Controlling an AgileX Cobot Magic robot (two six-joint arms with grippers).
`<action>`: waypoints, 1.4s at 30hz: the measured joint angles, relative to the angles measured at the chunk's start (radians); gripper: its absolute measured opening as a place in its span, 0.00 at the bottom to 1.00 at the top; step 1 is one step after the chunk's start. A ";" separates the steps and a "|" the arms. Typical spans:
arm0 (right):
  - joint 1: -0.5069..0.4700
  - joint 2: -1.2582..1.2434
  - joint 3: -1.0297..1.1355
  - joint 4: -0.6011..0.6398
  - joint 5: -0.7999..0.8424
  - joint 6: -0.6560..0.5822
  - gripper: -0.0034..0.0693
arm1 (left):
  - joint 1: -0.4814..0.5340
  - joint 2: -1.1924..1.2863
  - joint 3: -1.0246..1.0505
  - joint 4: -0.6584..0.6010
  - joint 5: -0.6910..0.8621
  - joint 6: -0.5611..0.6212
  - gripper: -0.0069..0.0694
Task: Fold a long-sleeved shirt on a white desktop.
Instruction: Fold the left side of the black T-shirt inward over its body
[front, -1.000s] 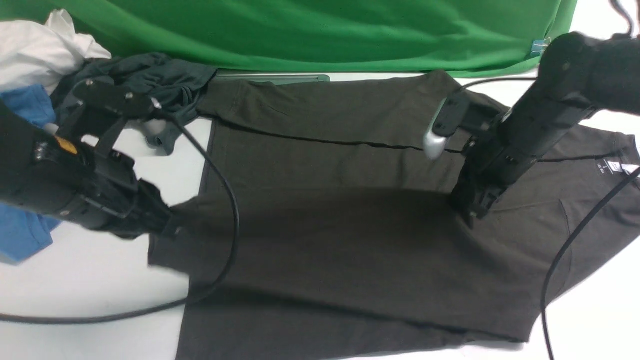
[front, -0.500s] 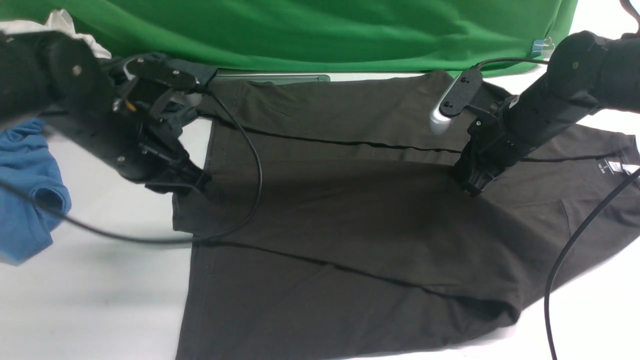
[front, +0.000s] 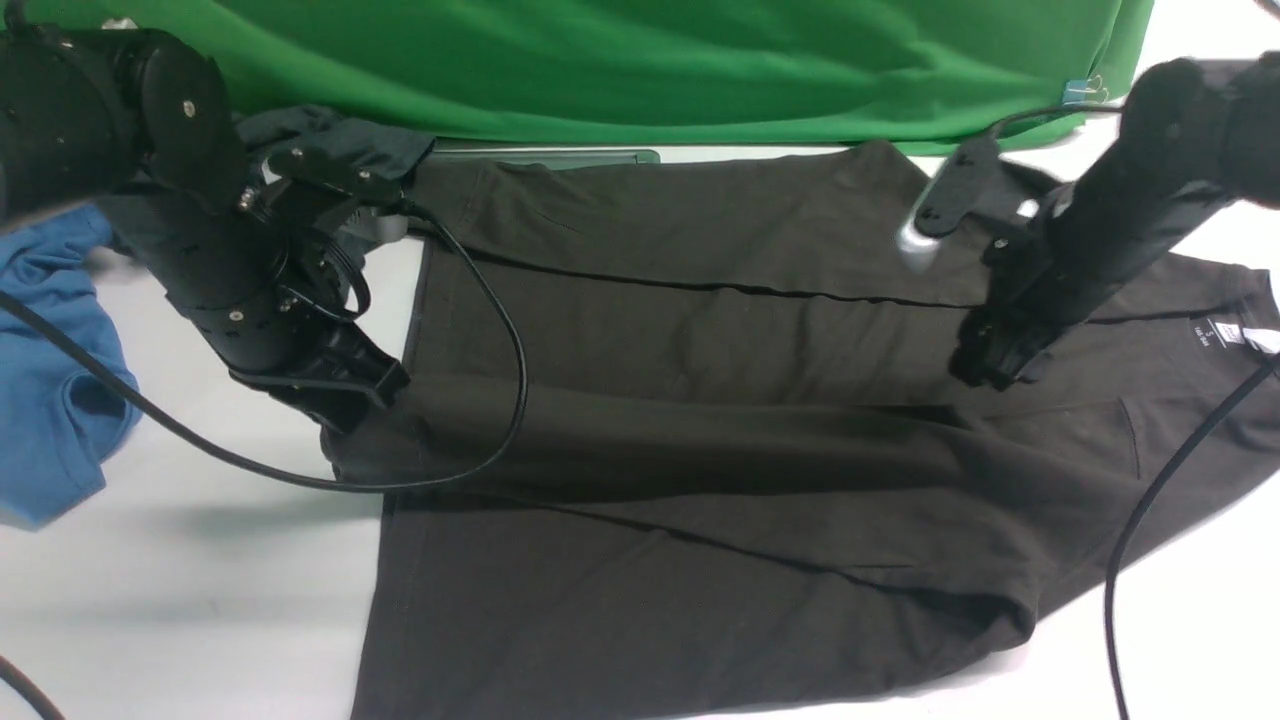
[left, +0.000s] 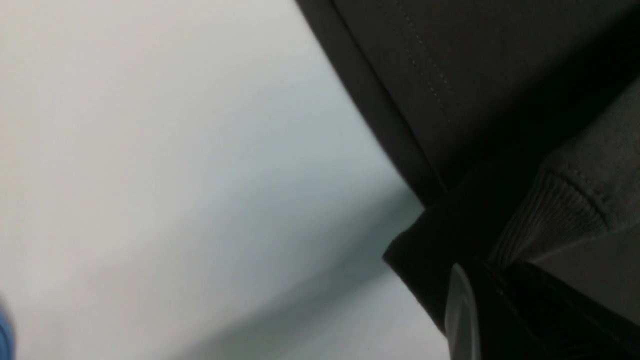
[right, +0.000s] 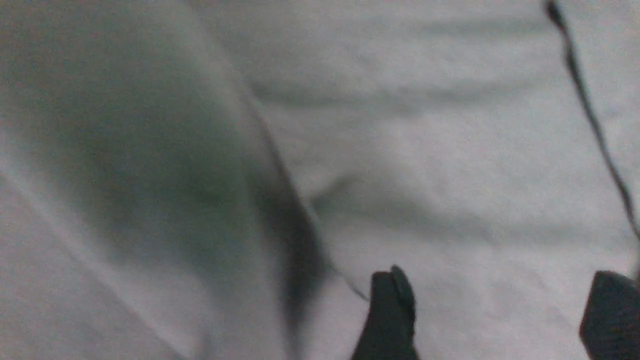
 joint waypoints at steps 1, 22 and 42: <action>-0.010 0.002 0.000 -0.005 0.004 -0.003 0.69 | 0.000 0.000 0.000 0.001 -0.003 0.000 0.14; -0.031 0.087 0.080 0.238 0.002 -0.264 0.49 | 0.000 0.000 0.000 0.002 -0.081 -0.002 0.14; -0.031 -0.023 0.089 0.117 -0.117 -0.071 0.09 | 0.000 0.005 -0.020 -0.011 -0.189 -0.002 0.14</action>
